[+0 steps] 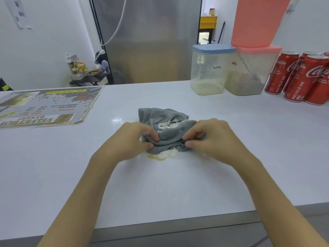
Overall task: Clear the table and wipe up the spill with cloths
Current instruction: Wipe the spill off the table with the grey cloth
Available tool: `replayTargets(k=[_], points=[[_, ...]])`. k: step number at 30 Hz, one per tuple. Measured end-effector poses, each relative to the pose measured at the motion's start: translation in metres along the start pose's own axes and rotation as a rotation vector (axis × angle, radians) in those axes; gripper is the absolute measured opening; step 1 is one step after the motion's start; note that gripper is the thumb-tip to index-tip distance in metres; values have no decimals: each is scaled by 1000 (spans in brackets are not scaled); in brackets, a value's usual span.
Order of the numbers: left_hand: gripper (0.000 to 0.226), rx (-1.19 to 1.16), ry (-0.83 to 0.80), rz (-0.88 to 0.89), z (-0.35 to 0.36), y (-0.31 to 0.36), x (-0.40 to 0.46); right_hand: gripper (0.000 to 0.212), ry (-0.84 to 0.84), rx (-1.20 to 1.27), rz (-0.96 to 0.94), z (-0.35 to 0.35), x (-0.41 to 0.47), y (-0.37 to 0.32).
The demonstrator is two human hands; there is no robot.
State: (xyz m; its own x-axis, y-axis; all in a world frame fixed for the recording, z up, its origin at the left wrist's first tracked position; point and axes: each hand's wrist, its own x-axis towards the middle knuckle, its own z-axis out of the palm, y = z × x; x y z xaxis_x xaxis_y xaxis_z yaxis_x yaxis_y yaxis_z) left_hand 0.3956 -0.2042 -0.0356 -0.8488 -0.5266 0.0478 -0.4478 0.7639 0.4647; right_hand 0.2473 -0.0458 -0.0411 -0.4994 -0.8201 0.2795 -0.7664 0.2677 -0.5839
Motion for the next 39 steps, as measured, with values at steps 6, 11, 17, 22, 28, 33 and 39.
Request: replayTargets(k=[6,11,17,22,28,33,39], points=[[4,159,98,49,7,2,7,19,28,-298,-50,24,5,6],[7,-4,273,87,-8,-4,10,8,173,-87,-25,12,5,4],[7,-216,231,87,-20,-12,-10,4,74,291,-15,-10,-14,-11],[3,-18,-41,3,-19,-24,-27,11,-263,137,2,-11,-26,-12],[24,-9,44,1,-24,-10,-26,27,-143,68,44,-14,-19,-14],[64,-206,-52,-59,-12,12,1,55,-162,-103,39,13,-11,-8],[64,-232,-111,-315,20,14,58,70,-100,-106,60,19,-16,-9]])
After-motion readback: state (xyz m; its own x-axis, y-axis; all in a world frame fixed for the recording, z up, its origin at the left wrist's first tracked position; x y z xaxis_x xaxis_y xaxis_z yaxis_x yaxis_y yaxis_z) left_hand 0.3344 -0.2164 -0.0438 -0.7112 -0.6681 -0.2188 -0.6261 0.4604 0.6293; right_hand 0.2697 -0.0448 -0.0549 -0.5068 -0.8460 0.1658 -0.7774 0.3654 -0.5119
